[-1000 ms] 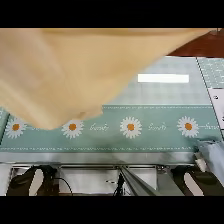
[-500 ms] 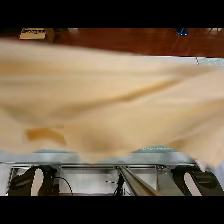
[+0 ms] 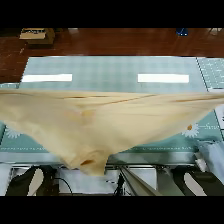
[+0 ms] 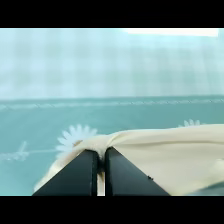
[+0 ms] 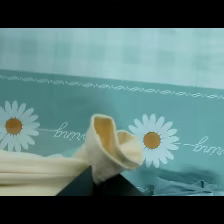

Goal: Fold the shirts.

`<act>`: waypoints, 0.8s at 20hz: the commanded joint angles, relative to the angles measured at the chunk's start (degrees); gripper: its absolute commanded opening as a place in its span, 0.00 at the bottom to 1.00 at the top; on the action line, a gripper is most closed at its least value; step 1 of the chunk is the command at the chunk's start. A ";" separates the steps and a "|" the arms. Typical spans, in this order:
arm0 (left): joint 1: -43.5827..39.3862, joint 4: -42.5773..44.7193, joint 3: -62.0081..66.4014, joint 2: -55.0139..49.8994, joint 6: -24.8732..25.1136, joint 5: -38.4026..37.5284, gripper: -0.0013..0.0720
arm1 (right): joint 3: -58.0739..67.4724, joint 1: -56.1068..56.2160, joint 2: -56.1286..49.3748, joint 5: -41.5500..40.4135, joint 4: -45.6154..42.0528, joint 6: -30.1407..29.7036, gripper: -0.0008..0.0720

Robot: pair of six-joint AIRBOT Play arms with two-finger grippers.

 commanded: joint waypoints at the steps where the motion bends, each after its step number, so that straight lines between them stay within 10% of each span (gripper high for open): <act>1: -0.79 -4.42 -9.81 -5.97 4.94 8.20 0.06 | 0.00 -0.02 -14.43 -0.72 4.85 -3.37 0.05; 8: -16.11 -4.26 -9.49 -25.46 17.86 27.43 0.06 | 0.00 -0.02 -33.57 -21.29 5.64 -4.33 0.05; 16: -19.78 -2.49 -9.53 -39.26 18.12 53.44 0.06 | 0.00 -0.02 -41.59 -52.52 11.89 1.95 0.05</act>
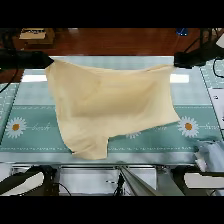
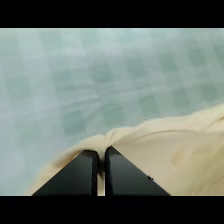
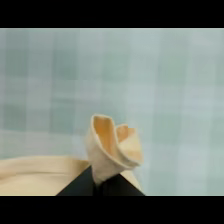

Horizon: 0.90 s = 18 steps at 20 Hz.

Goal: Fold the shirts.

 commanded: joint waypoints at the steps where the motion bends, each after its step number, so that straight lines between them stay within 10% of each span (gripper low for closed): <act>1: -1.99 0.22 -0.09 -6.78 0.72 7.85 0.06 | 0.07 -0.02 -4.59 -11.85 5.29 2.05 0.05; 6: -4.02 0.22 -0.07 -12.94 -1.44 5.53 0.08 | 0.07 -0.02 -9.94 -6.64 6.34 2.08 0.06; 8: -2.51 1.42 0.37 -12.31 -1.42 0.31 0.46 | 0.50 -0.48 -9.75 -3.43 6.21 0.42 0.44; 10: 1.03 5.22 3.13 -11.13 -2.23 -13.77 0.57 | 2.54 -2.03 -8.13 4.74 3.54 -6.08 0.70; 13: 8.00 11.02 1.29 -8.70 -9.44 -35.39 0.57 | 3.34 -6.01 -3.96 16.79 -10.49 -4.94 0.68; 18: 15.39 8.11 -24.17 5.77 -9.64 -33.88 0.59 | -7.65 -16.48 4.20 19.19 0.35 -8.09 0.71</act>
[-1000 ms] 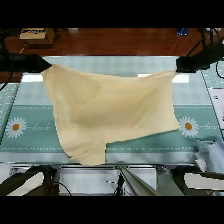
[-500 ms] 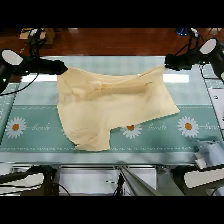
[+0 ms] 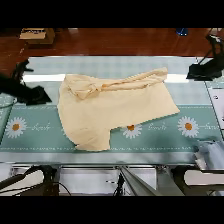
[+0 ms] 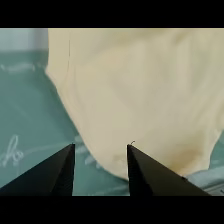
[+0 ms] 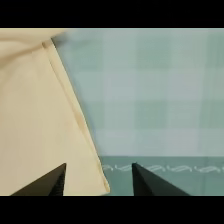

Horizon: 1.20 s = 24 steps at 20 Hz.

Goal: Fold the shirts.

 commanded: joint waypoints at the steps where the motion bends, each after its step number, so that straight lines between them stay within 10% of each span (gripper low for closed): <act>1: 4.33 0.09 -17.14 9.35 -1.40 -2.80 0.73 | -9.55 -6.93 5.99 2.58 7.39 -3.98 0.75; 3: 4.44 -0.20 -25.20 11.10 -1.55 -1.38 0.99 | -16.24 -9.62 8.55 1.75 10.78 -4.76 0.76; 18: -8.17 -15.93 -34.05 0.66 -0.90 19.93 0.97 | -23.32 -10.40 11.63 0.33 17.14 -9.05 0.75; 21: -10.14 -16.11 -34.05 -1.88 -2.60 24.70 0.18 | -23.32 -10.43 11.63 2.27 15.34 -8.94 0.75; 24: -9.51 -16.13 -34.01 -1.60 -2.23 24.13 0.06 | -24.33 -11.50 11.63 2.82 7.43 -8.50 0.75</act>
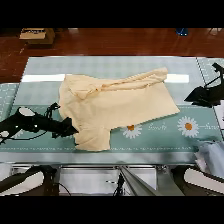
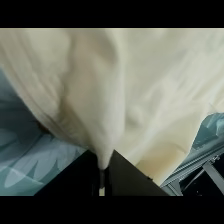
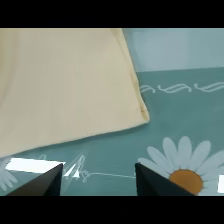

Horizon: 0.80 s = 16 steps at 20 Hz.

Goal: Fold the shirts.

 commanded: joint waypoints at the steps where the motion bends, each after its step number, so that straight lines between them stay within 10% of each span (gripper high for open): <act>1: -0.68 1.38 0.00 -0.66 1.53 3.13 0.06 | -2.01 -2.25 -0.02 0.68 -5.18 0.44 0.75; 16: -0.68 -0.63 0.02 0.66 4.07 2.38 0.06 | -24.74 -6.62 -0.09 -26.60 18.36 -2.58 0.74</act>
